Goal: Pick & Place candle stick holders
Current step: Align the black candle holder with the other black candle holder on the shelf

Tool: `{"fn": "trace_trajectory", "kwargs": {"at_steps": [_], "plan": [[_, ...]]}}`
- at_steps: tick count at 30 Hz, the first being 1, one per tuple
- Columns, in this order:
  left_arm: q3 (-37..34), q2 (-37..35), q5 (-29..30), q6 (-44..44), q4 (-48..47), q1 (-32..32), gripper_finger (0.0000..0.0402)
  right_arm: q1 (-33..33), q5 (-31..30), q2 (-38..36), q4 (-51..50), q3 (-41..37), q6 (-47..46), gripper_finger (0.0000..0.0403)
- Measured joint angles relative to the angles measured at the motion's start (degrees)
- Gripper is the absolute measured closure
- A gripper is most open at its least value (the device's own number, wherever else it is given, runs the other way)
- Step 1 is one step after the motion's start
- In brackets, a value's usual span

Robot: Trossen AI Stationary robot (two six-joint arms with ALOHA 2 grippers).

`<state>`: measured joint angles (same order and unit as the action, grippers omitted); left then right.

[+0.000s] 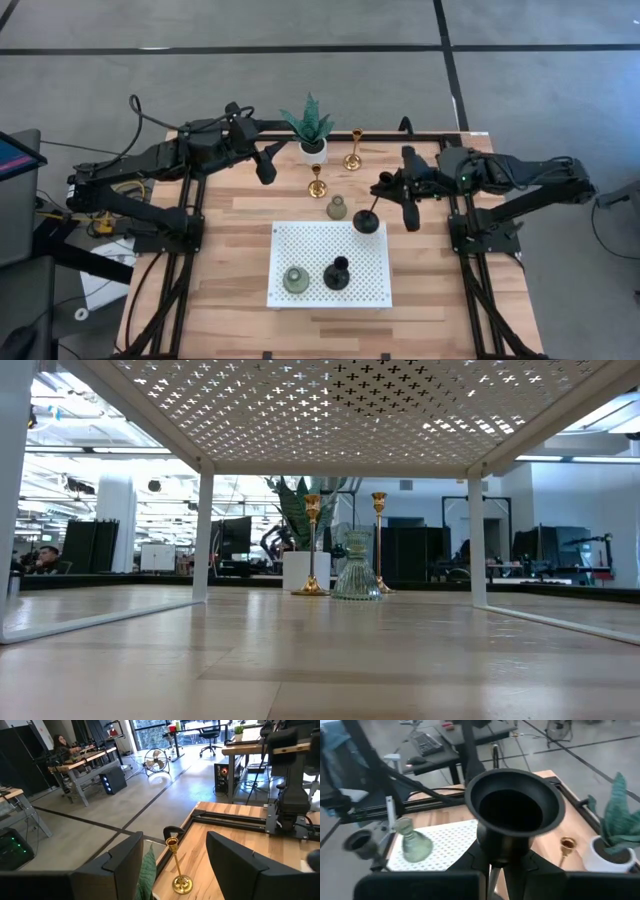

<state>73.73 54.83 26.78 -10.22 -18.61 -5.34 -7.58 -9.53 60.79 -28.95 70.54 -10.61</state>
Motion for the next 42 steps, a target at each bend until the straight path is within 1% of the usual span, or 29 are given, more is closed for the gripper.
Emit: {"fn": "trace_trajectory", "kwargs": {"at_steps": [2,7,12,23,27,36,42], "plan": [[0.0,-0.01,0.0,0.0,0.0,0.0,0.0183,-1.17,-0.16,0.71,1.28,0.04,-0.01,0.0384],[0.0,0.0,0.0,0.19,0.0,0.01,0.0183,-3.57,-3.03,3.25,2.35,0.41,-0.03,0.0384],[0.0,0.0,0.0,0.2,0.02,0.0,0.0183,-4.64,-5.86,7.5,2.39,3.79,-0.01,0.0384],[0.0,-0.02,0.0,0.17,0.0,0.0,0.0183,-4.78,-5.99,18.58,0.83,14.01,0.28,0.0384],[0.0,-0.01,0.0,0.04,-0.03,0.0,0.0183,-4.78,-5.98,21.16,0.35,15.96,0.33,0.0384],[0.0,-0.02,0.0,0.02,-0.02,0.02,0.0183,-4.78,-5.93,22.08,-0.86,16.5,-2.71,0.0384],[0.0,-0.02,0.0,0.01,-0.04,0.0,0.0183,-5.22,-5.87,22.08,-0.83,16.5,-2.97,0.0384]]}}
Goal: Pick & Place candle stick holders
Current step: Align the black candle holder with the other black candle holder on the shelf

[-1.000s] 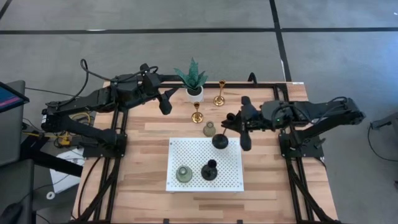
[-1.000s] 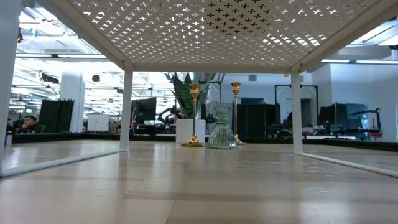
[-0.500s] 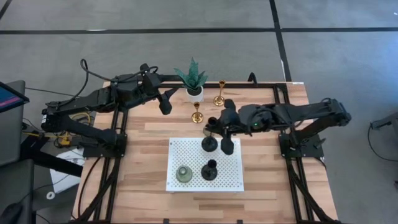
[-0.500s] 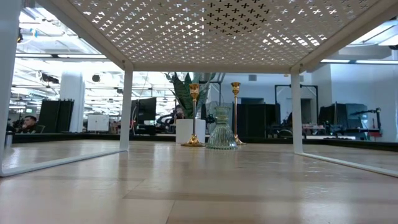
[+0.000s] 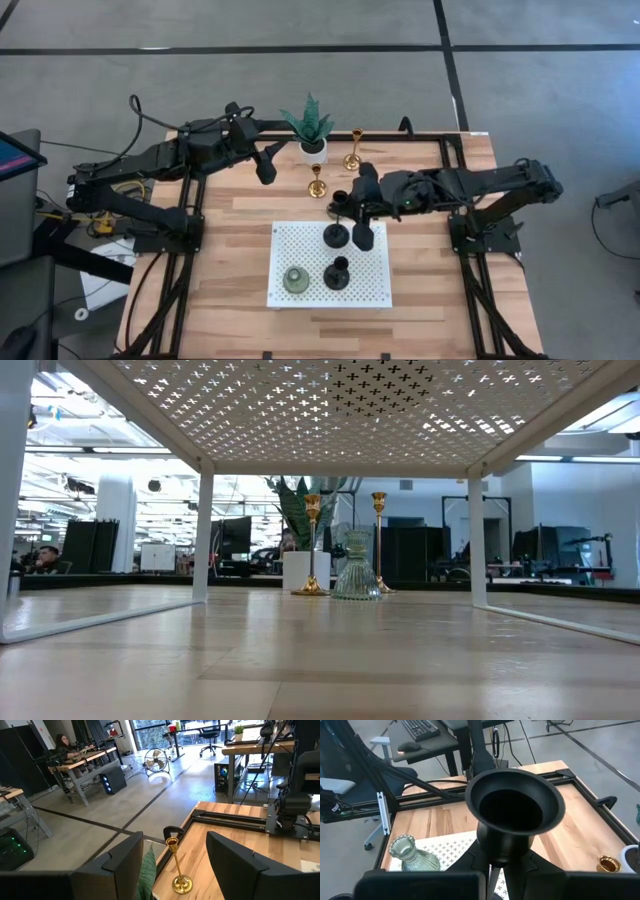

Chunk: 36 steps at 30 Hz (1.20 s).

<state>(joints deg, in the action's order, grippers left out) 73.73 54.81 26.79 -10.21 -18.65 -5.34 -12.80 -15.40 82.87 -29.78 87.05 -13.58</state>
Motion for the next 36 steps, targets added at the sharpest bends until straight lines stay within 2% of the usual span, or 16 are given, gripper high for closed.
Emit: {"fn": "trace_trajectory", "kwargs": {"at_steps": [7,20,27,36], "plan": [[0.0,0.02,0.0,0.01,0.0,0.0,0.0183,-0.41,0.08,2.63,-1.11,-0.01,-0.65,0.0384],[0.0,0.01,0.0,0.01,-0.29,0.01,0.0183,-0.15,-0.14,2.67,-1.76,0.0,0.09,0.0384],[0.0,0.0,0.0,0.01,-0.48,0.0,0.0183,-0.36,-3.91,2.71,-1.68,-0.66,0.61,0.0384],[0.0,0.0,0.0,0.01,-0.66,0.02,0.0183,-1.61,-5.78,2.69,-1.38,-0.66,-0.01,0.0384]]}}
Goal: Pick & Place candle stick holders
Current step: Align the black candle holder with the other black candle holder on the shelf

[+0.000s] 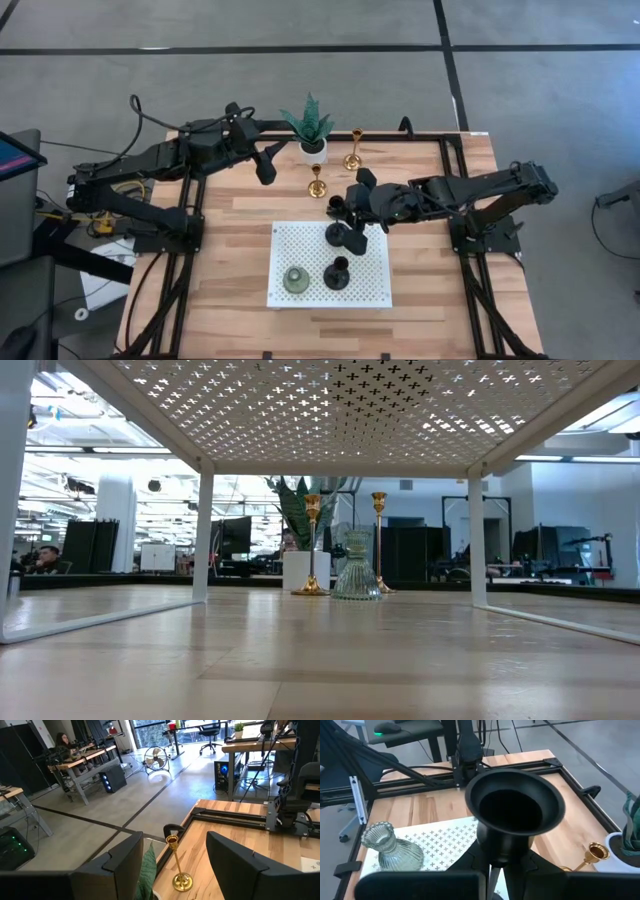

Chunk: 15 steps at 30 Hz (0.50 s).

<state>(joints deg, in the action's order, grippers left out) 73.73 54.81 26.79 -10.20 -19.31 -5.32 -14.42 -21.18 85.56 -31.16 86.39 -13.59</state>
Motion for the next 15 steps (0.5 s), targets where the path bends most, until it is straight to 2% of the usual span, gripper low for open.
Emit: {"fn": "trace_trajectory", "kwargs": {"at_steps": [7,15], "plan": [[0.0,0.0,0.0,-0.01,-0.02,-0.02,0.0183,-0.26,-0.14,0.0,0.61,-0.33,-1.54,0.0384],[0.0,0.0,0.0,0.0,-0.09,0.0,0.0183,-0.63,-0.49,-0.11,2.99,-4.26,-4.45,0.0384]]}}
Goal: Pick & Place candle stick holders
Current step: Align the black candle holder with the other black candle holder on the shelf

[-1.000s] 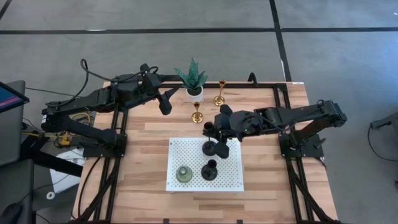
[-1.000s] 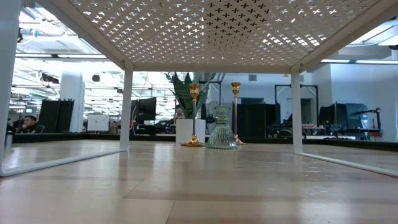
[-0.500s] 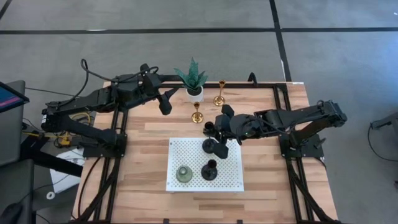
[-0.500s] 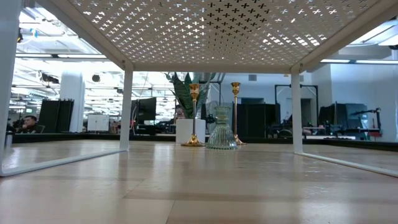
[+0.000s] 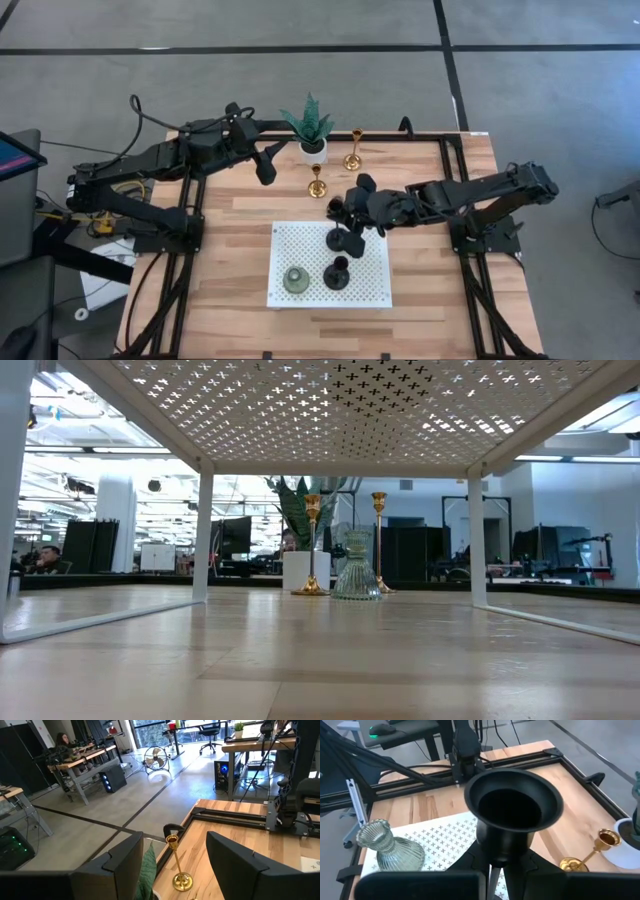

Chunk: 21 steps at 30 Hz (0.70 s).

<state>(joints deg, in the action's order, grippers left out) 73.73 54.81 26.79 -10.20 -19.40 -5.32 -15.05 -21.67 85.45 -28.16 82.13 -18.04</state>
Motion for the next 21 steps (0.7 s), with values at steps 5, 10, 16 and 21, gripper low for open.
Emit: {"fn": "trace_trajectory", "kwargs": {"at_steps": [5,10,16,21], "plan": [[0.0,0.0,0.0,-0.02,-0.11,-0.02,0.0183,0.03,0.19,0.06,0.95,-0.11,0.04,0.0384],[0.0,0.0,0.0,-0.01,-0.11,-0.01,0.0183,0.06,0.78,0.1,0.87,-0.11,-0.04,0.0355],[0.0,0.0,0.0,-0.02,-0.13,-0.01,0.0183,0.06,0.87,0.22,0.65,-0.24,-0.04,0.0299],[0.0,0.0,0.0,0.0,-0.15,0.0,0.0183,0.06,0.87,0.07,0.68,-0.22,-0.04,0.0274]]}}
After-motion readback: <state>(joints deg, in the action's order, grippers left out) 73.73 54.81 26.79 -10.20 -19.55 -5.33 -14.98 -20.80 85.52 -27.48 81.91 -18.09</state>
